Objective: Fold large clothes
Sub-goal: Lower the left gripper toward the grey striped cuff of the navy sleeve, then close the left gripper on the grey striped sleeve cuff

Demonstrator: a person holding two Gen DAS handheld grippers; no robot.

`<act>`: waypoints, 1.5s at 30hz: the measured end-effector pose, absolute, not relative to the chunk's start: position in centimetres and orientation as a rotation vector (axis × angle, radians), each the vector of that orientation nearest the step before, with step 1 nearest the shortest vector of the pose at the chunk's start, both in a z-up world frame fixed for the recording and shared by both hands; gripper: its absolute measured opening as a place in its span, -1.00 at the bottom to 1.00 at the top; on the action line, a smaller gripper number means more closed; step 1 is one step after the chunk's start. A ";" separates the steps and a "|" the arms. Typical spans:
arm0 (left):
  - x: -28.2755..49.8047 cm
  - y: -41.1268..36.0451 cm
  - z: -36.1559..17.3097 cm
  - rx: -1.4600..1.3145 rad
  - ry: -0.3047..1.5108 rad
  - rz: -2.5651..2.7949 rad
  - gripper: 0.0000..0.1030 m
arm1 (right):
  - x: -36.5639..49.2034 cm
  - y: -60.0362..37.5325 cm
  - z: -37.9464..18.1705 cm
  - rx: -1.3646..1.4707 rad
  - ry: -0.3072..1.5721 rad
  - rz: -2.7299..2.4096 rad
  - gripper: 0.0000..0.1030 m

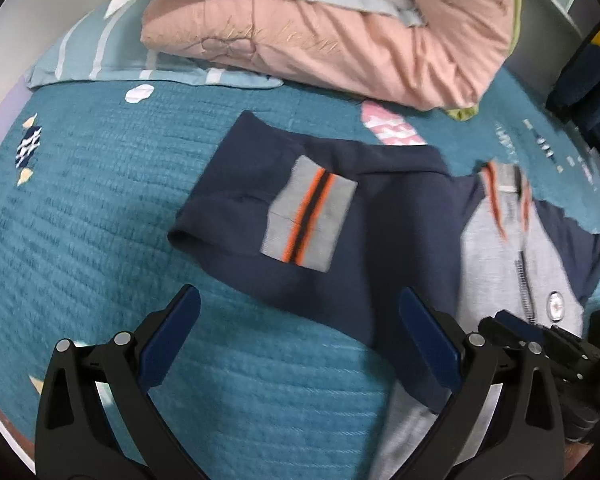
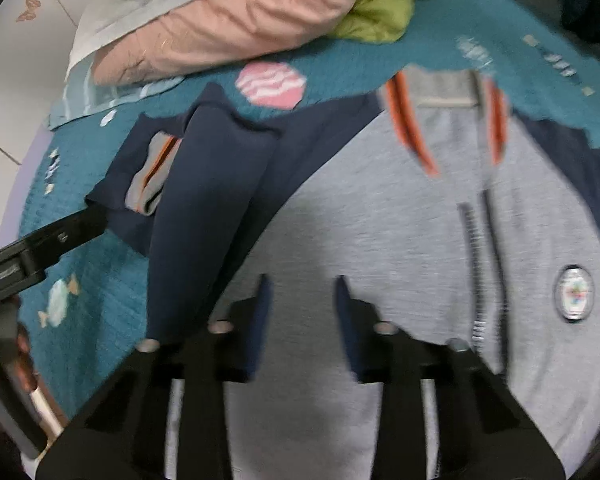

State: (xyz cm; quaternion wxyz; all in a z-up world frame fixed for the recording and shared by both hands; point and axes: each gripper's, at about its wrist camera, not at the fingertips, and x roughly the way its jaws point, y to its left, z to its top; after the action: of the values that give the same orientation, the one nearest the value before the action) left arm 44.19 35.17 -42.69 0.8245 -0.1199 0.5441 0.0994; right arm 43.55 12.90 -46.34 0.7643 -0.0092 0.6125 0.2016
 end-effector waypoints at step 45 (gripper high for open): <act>44.9 36.3 -45.8 -0.388 1.056 0.094 -0.64 | 45.4 11.5 -43.4 0.314 1.254 0.629 -0.47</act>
State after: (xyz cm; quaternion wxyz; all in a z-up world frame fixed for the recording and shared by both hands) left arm 44.92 36.28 -45.80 0.8449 -0.1838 0.5003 0.0446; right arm 45.40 11.50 -43.39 0.7526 0.1437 0.5746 0.2879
